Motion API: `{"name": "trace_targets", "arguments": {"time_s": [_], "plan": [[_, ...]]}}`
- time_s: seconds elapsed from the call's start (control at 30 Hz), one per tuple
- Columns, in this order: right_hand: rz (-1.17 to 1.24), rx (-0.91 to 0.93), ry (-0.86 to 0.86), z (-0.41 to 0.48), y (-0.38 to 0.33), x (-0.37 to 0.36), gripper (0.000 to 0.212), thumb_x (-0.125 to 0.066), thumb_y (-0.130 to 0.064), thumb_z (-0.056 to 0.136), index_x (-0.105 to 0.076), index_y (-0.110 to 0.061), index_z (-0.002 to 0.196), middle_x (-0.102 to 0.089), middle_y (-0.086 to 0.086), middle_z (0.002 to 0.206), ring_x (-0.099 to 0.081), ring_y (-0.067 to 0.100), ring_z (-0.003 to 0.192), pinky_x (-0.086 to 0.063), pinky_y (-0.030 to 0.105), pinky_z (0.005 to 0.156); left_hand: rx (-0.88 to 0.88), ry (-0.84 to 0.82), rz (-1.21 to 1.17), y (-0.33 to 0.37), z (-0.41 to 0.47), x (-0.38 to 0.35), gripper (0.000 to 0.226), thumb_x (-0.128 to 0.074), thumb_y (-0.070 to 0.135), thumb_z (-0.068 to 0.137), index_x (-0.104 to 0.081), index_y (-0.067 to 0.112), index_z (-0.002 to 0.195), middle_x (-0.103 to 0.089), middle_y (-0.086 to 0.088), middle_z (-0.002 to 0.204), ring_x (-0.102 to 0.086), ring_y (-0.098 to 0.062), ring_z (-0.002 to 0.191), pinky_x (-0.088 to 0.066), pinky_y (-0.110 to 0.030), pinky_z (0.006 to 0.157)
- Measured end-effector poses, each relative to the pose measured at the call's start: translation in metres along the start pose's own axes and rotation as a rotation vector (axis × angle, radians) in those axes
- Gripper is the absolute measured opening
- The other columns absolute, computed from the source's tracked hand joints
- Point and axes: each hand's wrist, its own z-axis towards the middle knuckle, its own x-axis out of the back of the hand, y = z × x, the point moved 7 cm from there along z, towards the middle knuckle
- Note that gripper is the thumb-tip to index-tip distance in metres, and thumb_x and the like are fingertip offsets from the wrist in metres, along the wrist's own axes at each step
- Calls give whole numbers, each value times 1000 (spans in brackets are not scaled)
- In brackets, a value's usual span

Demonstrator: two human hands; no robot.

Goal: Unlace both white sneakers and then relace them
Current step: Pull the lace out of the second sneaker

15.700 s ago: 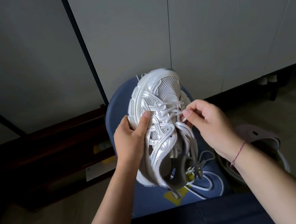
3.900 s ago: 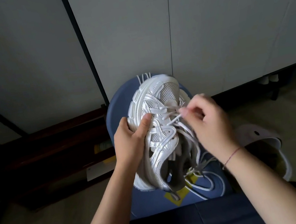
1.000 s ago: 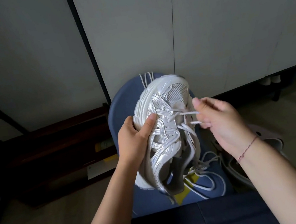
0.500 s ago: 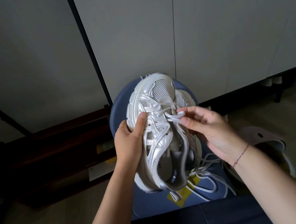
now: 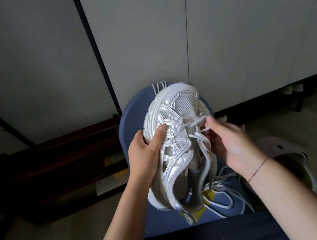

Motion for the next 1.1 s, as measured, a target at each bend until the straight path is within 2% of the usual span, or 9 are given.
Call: {"name": "trace_targets", "arguments": {"time_s": [0.1,0.17,0.33,0.5,0.63,0.73,0.87,1.0,1.1], "plan": [[304,-110,-96,0,-6,-3,34,-49,-33,88,-49,-18,58,-41,-6,51,-40,5,43,-38,15,44,-14,19,24,1,3,4,40,-69,53,80,-63,15,89,-72,6,82,-66,0,69,-47,-12,58],[357,-128,-92,1,-7,-1,35,-50,-36,88,-52,-17,59,-43,-6,52,-42,5,44,-39,15,44,-25,6,49,1,2,2,39,-69,54,79,-62,16,87,-70,9,79,-64,3,66,-43,-9,54],[6,-19,-163,0,-6,-4,15,-62,-25,75,-61,-14,85,-64,-1,76,-60,10,68,-53,20,61,5,-8,23,-4,-1,-3,41,-68,56,79,-64,17,90,-72,7,82,-67,0,69,-46,-15,59],[-154,120,-163,0,-7,-7,30,-70,-18,65,-62,-9,92,-66,2,92,-62,10,83,-51,21,75,19,10,-5,-3,1,1,39,-69,54,79,-64,17,90,-72,6,83,-68,-2,69,-48,-14,59],[-101,20,-75,1,-3,3,17,-51,-8,91,-67,-10,89,-70,2,82,-62,15,72,-51,22,62,24,28,3,-3,3,4,42,-68,56,79,-65,16,92,-73,4,85,-70,-8,74,-54,-27,70],[-254,95,-140,-6,-6,-4,24,-55,6,83,-68,-12,91,-72,-1,81,-65,8,74,-52,17,64,41,28,-25,-5,3,7,43,-69,57,78,-66,17,94,-74,4,85,-71,-9,76,-56,-29,72],[-177,179,-110,-9,-11,-13,16,-68,-8,64,-71,-13,79,-74,-2,80,-67,4,75,-53,15,70,41,22,-18,-5,3,5,44,-68,59,78,-66,17,93,-74,4,86,-71,-11,78,-56,-30,73],[-152,109,27,-3,-4,-2,3,-64,-9,79,-67,-8,79,-70,-1,66,-63,8,58,-51,17,54,37,5,-13,-3,1,1,43,-70,58,76,-65,17,89,-74,6,83,-70,-9,74,-52,-26,67],[51,-70,28,0,6,1,22,-55,-22,90,-58,-13,70,-53,-5,52,-47,6,44,-43,15,46,35,1,-14,-3,1,1,40,-70,56,77,-64,18,88,-73,6,82,-70,-8,73,-51,-25,66]]}}
